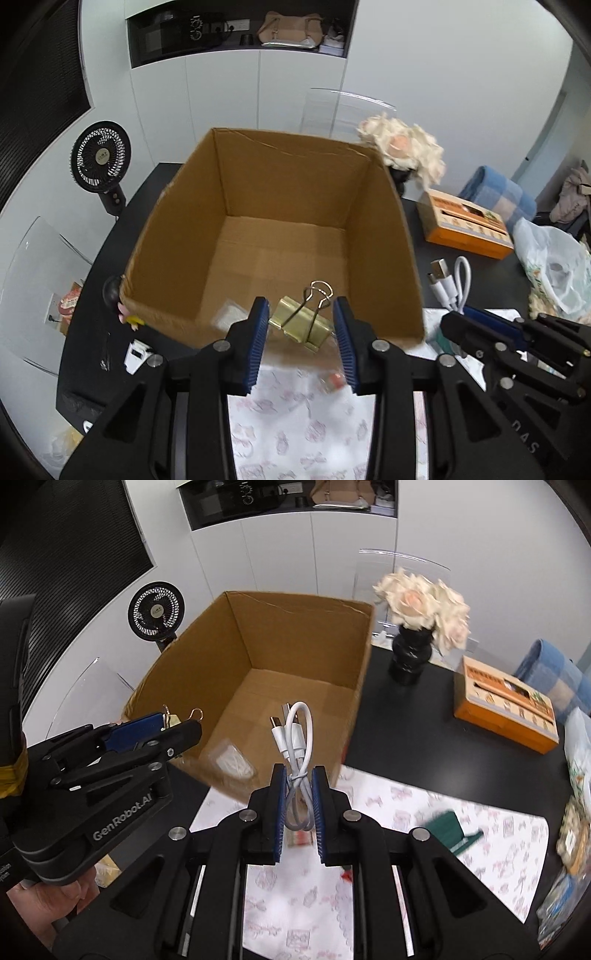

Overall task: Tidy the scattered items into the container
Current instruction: 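Carry the binder clip and USB cable with both tools over the cardboard box, then open both tools to drop the clip and cable into the box, then move both tools back from the box toward the remaining items on the mat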

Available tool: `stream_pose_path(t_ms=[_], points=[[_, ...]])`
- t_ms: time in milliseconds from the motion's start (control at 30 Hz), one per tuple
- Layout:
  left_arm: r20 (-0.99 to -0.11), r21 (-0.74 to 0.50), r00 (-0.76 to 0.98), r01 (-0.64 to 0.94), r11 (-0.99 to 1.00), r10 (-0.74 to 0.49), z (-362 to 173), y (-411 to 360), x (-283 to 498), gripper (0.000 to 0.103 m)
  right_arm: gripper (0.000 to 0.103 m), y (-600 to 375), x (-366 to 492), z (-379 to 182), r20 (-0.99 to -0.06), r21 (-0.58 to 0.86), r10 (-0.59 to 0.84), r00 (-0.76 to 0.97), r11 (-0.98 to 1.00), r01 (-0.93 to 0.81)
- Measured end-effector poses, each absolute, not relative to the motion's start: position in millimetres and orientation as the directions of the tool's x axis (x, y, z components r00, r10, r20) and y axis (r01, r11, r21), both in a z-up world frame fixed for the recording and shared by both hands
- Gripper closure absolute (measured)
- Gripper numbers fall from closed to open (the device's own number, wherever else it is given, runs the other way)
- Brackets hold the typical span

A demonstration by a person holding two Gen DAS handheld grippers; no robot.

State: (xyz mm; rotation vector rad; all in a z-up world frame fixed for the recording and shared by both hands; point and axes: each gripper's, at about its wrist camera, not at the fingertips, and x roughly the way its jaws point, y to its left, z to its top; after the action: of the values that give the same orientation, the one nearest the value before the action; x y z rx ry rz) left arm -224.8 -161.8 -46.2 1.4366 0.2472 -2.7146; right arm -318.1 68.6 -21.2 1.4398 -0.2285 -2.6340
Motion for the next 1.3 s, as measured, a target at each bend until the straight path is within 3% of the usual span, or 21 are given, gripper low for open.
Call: stream_pose_path(t_ms=[467,933,1000,1033,1100,1200,1300], points=[[-0.846,-0.107,-0.532,0.178,-0.978,-0.005,-55.2,-202.0,-273.1,0.068,0.089,46.7,-383.4,-37.6,-0.843,0.187,-0.204,-0.498,-0.979,0.084],[-0.869,-0.102,-0.495,0.170,-0.980,0.005,-63.7,-207.4,-279.4,0.066,0.086,44.0,-395.8,-42.8,-0.853,0.167,-0.182,-0.488,-0.983,0.075],[-0.871,-0.091,-0.491,0.171,-0.981,-0.005,-64.6,-207.1,-278.5,0.046,0.057,45.2,-395.0,-43.1,-0.855,0.154,-0.161,-0.493,-0.986,0.055],[-0.871,-0.083,-0.491,0.174,-0.981,-0.013,-64.9,-207.3,-277.7,0.043,0.054,47.4,-394.2,-43.0,-0.854,0.147,-0.148,-0.498,-0.988,0.041],[-0.866,-0.072,-0.499,0.189,-0.979,-0.033,-64.4,-210.6,-276.3,0.026,0.038,52.6,-392.5,-43.0,-0.852,0.138,-0.129,-0.507,-0.990,0.019],[-0.866,-0.086,-0.499,0.192,-0.978,-0.022,-65.3,-216.8,-274.6,0.011,0.027,61.2,-388.2,-43.7,-0.849,0.156,-0.138,-0.510,-0.988,0.007],[-0.864,-0.086,-0.503,0.188,-0.978,-0.021,-64.5,-217.5,-271.4,0.002,0.024,67.0,-383.1,-42.8,-0.846,0.160,-0.137,-0.516,-0.987,0.001]])
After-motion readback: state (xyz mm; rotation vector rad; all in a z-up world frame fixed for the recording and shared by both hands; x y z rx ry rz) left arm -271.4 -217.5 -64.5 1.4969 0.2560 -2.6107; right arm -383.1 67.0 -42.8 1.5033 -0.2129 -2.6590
